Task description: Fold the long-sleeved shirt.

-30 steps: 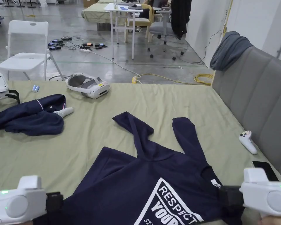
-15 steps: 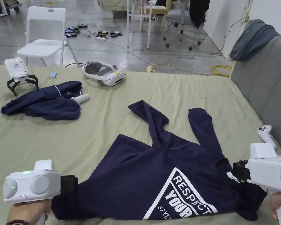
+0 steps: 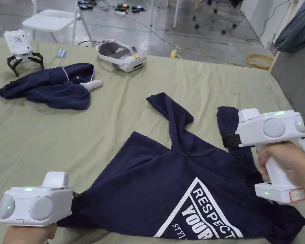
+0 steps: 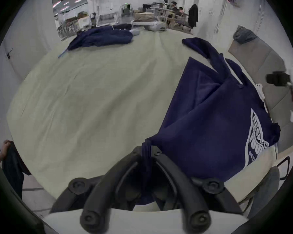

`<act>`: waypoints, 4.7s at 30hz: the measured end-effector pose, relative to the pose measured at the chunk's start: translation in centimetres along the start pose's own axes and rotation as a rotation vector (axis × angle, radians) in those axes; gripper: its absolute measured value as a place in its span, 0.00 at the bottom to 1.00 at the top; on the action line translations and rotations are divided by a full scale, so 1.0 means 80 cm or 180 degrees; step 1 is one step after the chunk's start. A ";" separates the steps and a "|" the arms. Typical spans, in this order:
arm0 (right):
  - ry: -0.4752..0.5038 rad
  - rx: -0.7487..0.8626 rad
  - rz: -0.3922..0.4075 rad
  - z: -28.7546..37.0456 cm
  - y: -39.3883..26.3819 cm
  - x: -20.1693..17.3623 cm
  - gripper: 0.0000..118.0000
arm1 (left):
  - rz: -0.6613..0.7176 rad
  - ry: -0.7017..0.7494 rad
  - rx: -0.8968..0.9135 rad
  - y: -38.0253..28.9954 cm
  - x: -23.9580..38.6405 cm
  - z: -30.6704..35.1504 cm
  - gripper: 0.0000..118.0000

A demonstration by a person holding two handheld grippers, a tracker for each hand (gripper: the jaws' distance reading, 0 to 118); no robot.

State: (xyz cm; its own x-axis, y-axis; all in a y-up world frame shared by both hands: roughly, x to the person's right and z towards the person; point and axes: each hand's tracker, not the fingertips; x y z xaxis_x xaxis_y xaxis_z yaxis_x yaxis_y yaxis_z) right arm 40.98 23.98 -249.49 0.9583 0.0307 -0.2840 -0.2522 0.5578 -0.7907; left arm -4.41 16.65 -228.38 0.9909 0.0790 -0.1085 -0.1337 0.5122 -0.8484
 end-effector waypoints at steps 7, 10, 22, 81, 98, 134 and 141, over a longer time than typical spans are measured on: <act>0.0103 -0.0664 0.0268 -0.153 0.058 0.000 0.84 | 0.0146 -0.0097 0.0042 0.000 -0.009 0.015 0.10; 0.0152 -0.0898 0.0356 -0.180 0.055 -0.006 0.76 | 0.0209 -0.0107 0.0014 -0.001 -0.007 0.016 0.10; 0.0218 -0.1104 0.0345 -0.187 0.051 -0.027 0.22 | 0.0015 -0.0007 0.0071 0.023 0.008 0.016 0.10; -0.0816 0.1318 -0.0302 0.192 0.347 0.084 0.03 | -0.0283 0.0210 0.1904 0.585 0.100 0.133 0.10; -0.0262 0.1128 -0.0211 0.240 0.101 0.060 0.03 | -0.0246 -0.0113 0.1604 0.313 0.048 0.170 0.10; -0.0027 0.0300 -0.0364 0.195 -0.240 -0.036 0.00 | -0.0568 -0.0031 0.0696 0.013 -0.010 0.121 0.03; -0.0002 0.0315 -0.0482 0.139 -0.172 -0.001 0.00 | -0.0522 -0.0253 0.0634 0.057 0.029 0.092 0.03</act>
State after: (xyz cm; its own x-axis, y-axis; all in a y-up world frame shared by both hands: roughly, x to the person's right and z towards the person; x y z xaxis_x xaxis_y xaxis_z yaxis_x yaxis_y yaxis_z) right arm 45.87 25.51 -232.58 0.9845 -0.0593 -0.1653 -0.0905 0.6351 -0.7671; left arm -2.80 25.44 -228.71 0.9966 0.0440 0.0698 0.0212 0.6812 -0.7318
